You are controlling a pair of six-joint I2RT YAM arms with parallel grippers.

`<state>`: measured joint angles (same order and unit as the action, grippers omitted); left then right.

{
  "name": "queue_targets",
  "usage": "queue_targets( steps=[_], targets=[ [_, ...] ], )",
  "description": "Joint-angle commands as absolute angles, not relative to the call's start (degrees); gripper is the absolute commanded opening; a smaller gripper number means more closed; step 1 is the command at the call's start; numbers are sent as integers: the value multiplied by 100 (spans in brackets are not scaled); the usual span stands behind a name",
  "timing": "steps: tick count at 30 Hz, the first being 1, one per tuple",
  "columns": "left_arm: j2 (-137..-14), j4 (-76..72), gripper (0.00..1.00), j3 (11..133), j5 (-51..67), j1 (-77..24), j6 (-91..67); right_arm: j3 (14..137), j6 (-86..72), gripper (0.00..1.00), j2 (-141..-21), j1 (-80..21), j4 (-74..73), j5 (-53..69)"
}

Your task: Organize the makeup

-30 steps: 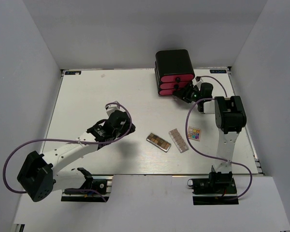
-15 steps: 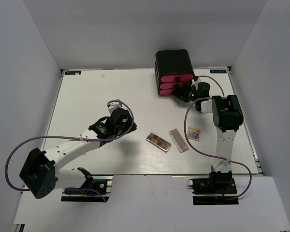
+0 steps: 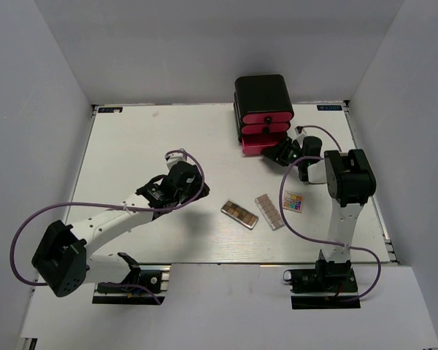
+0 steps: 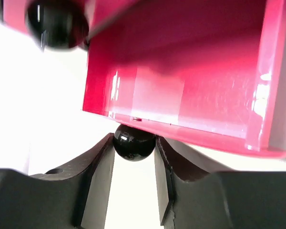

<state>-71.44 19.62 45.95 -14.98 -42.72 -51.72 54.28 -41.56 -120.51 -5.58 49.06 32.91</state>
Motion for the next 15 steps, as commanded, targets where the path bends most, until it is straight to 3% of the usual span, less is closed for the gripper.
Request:
queue_targets(
  steps=[1,15],
  targets=[
    [-7233,1635,62,4667,-1214,-4298,-5054,4967,-4096,21,-11585,-545,5264,3472],
    [-7813,1468,67,4772,-519,-4351,-5080,4307,-3911,22,-11066,-528,5247,3498]
  ],
)
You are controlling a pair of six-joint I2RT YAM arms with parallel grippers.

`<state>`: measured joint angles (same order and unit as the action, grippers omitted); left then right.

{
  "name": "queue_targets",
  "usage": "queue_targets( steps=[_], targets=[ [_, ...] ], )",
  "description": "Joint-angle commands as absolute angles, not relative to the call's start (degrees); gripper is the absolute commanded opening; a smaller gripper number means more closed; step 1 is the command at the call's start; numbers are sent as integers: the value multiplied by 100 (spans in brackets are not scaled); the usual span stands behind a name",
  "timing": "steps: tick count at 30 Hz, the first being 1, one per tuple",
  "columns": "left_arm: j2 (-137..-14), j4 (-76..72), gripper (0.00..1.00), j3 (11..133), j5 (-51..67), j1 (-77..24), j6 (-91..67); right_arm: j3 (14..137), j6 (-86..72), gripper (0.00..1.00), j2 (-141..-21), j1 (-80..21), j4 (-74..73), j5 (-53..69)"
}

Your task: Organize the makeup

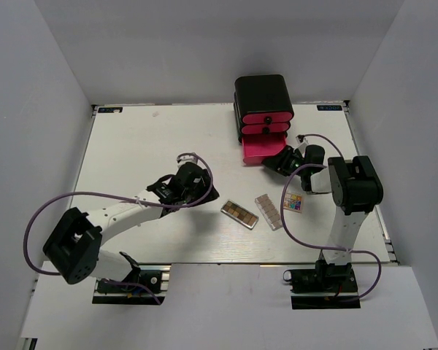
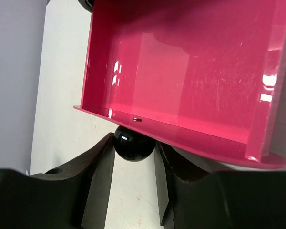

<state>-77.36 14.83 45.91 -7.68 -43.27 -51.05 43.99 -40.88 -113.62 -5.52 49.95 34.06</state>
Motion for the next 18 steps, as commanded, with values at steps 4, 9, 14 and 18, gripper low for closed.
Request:
queue_targets(
  steps=[4,9,14,18],
  targets=[
    [-8077,1582,69,4939,-378,-4351,-5106,4166,-3823,25,-10960,-510,5159,3480],
    [-8700,2178,71,5544,-395,-4351,-5326,4183,-3683,51,-10960,-475,4983,3515],
    [-9386,3119,72,6345,-387,-4403,-5563,4201,-3630,73,-10899,-413,4843,3577],
    [-9729,3392,73,6784,-290,-4465,-5748,4061,-3586,88,-10784,-290,4781,3630]
  ],
)
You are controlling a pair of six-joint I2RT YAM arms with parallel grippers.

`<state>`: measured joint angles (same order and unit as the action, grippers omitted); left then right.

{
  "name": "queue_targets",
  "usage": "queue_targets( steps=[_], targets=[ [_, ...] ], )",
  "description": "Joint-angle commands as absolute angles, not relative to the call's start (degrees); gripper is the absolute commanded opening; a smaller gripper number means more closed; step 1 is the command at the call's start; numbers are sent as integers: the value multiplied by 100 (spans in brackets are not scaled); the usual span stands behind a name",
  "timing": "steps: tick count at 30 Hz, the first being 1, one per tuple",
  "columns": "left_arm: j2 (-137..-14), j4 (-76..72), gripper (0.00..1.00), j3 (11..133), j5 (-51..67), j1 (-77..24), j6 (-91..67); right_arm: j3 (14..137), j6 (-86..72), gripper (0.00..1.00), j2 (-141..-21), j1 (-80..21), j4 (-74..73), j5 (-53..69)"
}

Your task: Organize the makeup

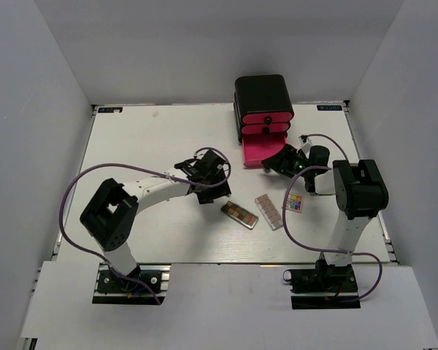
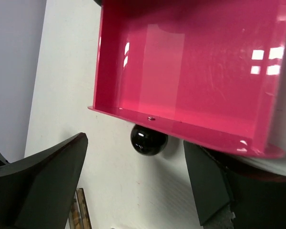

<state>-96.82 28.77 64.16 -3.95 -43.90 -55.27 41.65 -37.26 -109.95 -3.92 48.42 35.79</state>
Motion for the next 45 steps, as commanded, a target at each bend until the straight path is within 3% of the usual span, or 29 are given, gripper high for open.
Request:
queue_targets(
  steps=[1,20,29,45],
  targets=[
    [-9790,3488,73,6872,-281,-4526,-5887,4026,-3586,88,-10706,-273,4764,3665],
    [-11408,6784,79,9254,-202,-4808,-7839,3674,-932,89,-8271,114,2162,4720],
    [-11803,6381,83,9562,-299,-4922,-8605,3393,-1538,89,-7876,123,2944,4957],
    [-12322,5792,82,9413,-158,-4922,-8956,3067,-1626,89,-7400,237,2883,5141]
  ],
)
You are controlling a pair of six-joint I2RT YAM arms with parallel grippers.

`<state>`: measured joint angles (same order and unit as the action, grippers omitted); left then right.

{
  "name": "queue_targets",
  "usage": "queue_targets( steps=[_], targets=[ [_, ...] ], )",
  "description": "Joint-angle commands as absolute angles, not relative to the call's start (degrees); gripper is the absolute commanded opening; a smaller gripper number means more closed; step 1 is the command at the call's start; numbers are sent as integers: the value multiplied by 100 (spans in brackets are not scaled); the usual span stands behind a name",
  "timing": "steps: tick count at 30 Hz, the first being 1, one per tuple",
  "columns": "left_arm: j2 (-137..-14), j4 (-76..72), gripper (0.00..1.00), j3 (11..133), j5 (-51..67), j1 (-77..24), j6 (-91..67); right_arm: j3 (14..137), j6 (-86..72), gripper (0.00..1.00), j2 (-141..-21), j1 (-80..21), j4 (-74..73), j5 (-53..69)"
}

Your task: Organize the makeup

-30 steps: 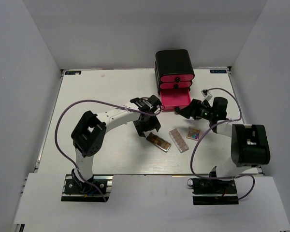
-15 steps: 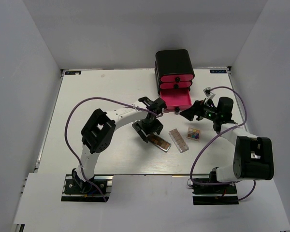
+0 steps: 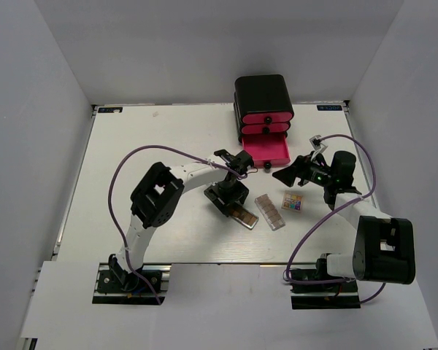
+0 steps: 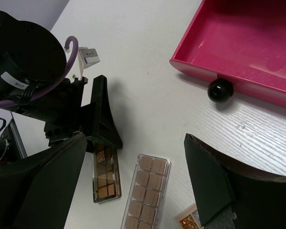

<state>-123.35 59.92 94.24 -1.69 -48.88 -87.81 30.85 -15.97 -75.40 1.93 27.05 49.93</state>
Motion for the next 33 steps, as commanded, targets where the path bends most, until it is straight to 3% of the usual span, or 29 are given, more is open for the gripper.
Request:
queue_targets(
  steps=[1,6,10,14,20,25,33],
  targets=[
    [-12340,5827,80,9404,-141,-4922,-8965,3085,-1635,89,-7400,246,2874,5150],
    [-12182,5643,67,9071,-88,-4922,-9017,3138,-1626,89,-7435,281,2848,5133],
    [-11927,5406,41,8816,-132,-4922,-9035,3173,-1635,89,-7453,299,2795,5150],
    [-11664,5545,24,9095,-465,-4922,-9044,3252,-1670,89,-7453,325,2795,5194],
    [-11180,5467,19,9299,-1063,-4974,-9070,3497,-1539,82,-7628,352,2673,5501],
    [-10688,4897,19,9080,-1467,-4975,-9079,3998,-1169,65,-7936,352,2268,5695],
    [-10520,4245,20,9131,-1846,-4975,-8816,4640,-747,62,-8165,316,1706,5564]
  ],
)
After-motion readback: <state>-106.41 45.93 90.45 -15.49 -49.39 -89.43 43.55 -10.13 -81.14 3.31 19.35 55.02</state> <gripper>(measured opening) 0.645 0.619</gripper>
